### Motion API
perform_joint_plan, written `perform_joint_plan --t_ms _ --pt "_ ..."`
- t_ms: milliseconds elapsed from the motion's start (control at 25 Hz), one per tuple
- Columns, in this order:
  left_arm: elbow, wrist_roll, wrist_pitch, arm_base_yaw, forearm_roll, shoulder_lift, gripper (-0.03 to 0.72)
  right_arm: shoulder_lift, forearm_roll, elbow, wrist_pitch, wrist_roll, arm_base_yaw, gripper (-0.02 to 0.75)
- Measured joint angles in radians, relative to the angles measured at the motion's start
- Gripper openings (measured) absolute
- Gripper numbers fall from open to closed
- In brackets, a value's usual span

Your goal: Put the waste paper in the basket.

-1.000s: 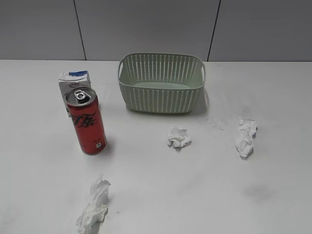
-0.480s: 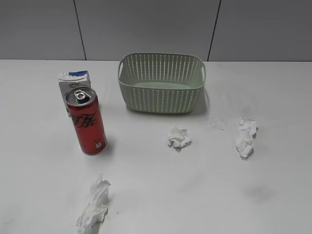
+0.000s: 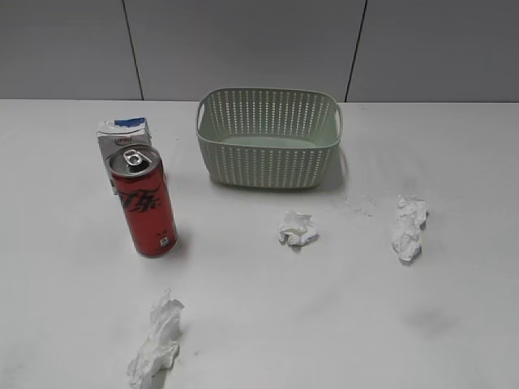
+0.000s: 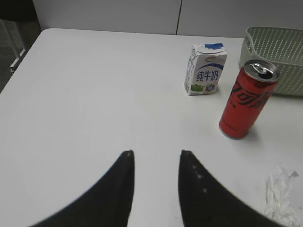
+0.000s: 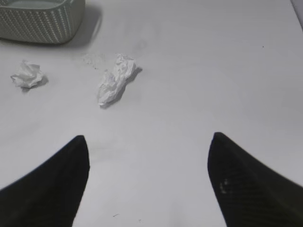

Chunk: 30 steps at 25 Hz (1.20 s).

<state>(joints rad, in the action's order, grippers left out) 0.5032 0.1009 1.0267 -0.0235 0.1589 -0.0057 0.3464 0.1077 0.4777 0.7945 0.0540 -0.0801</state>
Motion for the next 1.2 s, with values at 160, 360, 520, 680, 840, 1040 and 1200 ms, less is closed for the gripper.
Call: perform_joint_plan --t_ms 160,360,520,680,840,1040,1200 --pt "0.000 0.000 0.000 0.000 0.000 0.000 0.235 0.216 0.007 0.052 -0.024 0.000 0.000 0.590" --pt "0.000 -0.002 0.000 0.000 0.000 0.000 0.235 0.496 0.082 0.156 -0.038 0.027 0.000 0.590" --pt "0.000 -0.002 0.000 0.000 0.000 0.000 0.235 0.717 0.165 0.259 -0.045 0.109 0.000 0.590" --pt "0.000 -0.002 0.000 0.000 0.000 0.000 0.235 0.917 0.179 0.360 -0.052 0.130 -0.001 0.590" --pt "0.000 0.000 0.000 0.000 0.001 0.000 0.235 1.075 0.158 0.422 -0.085 0.132 -0.044 0.590" --pt "0.000 -0.002 0.000 0.000 0.001 0.000 0.254 1.222 0.043 0.441 -0.202 0.038 -0.162 0.590" --pt "0.000 -0.001 0.000 0.000 0.001 0.000 0.424 1.335 -0.026 0.464 -0.261 -0.087 -0.196 0.590"
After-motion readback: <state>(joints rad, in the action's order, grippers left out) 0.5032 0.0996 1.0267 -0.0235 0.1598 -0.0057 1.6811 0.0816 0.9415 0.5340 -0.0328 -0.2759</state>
